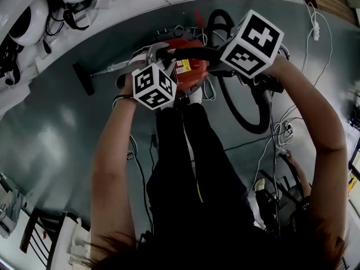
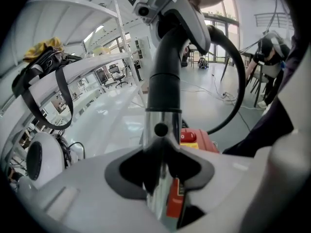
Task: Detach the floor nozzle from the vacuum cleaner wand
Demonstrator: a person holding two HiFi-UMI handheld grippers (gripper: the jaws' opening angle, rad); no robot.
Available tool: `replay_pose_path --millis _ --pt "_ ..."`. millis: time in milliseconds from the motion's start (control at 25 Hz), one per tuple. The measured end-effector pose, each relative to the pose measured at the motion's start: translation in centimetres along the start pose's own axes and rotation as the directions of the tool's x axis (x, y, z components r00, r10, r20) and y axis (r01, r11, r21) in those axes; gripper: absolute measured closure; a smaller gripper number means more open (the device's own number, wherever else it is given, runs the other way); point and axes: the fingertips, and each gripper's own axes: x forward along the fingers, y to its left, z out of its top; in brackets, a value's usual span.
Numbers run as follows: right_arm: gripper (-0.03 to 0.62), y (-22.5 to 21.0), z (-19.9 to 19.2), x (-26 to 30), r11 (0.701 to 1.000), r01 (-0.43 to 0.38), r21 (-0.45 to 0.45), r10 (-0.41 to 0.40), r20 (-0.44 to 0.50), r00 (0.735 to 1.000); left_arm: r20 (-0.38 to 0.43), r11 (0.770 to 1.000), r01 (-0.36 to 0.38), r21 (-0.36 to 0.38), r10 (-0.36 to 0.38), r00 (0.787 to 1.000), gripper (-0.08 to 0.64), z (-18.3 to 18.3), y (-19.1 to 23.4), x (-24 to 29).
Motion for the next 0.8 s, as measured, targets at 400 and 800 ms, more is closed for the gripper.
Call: replay_pose_path --millis 400,800 --pt "0.466 -0.5 0.0 1.4 0.995 0.095 -0.011 -0.095 -0.028 0.995 0.002 0.957 0.278 0.080 -0.279 0.960 0.423 -1.1 -1.7 0.3" --pt "0.472 -0.8 0.0 1.5 0.997 0.073 0.020 -0.074 0.022 0.997 0.020 0.929 0.361 0.085 -0.364 0.931 0.423 -1.1 -2.0 0.4"
